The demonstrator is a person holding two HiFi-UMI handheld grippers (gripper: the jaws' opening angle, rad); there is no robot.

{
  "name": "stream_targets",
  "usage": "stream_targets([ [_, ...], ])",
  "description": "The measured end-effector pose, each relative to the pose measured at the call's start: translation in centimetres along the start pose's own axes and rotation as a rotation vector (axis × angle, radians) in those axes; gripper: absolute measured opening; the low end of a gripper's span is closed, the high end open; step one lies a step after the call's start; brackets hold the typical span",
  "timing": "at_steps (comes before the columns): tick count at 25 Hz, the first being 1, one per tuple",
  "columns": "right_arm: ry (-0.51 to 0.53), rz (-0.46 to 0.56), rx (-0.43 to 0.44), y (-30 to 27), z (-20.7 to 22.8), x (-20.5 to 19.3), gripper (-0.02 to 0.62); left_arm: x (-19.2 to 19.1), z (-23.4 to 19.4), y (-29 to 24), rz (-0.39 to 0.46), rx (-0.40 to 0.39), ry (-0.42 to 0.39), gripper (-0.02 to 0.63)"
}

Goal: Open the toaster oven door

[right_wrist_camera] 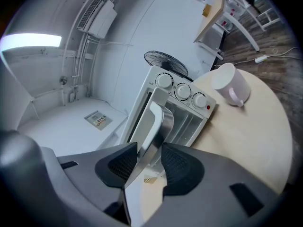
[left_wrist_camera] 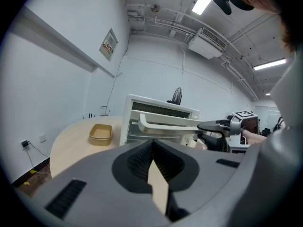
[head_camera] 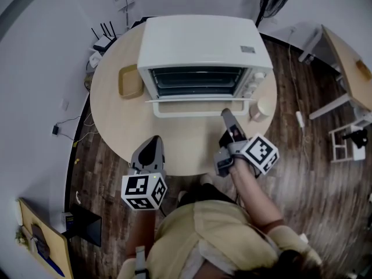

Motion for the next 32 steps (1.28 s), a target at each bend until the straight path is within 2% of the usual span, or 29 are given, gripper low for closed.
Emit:
stream_targets([
  [32, 0.028, -0.071, -0.182, 4.0, 3.1, -4.6, 0.141, -3.7, 0.5, 1.2, -0.065, -0.013, 0.021, 0.002],
])
Point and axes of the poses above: the fingertips, and each gripper's own axes: y backward along the fingers, z to its right, x out of its top, the point moved 9 cm from there along y, backward along the fingers, and after that the axes turned 9 degrees about -z, right-handed, at the moved point
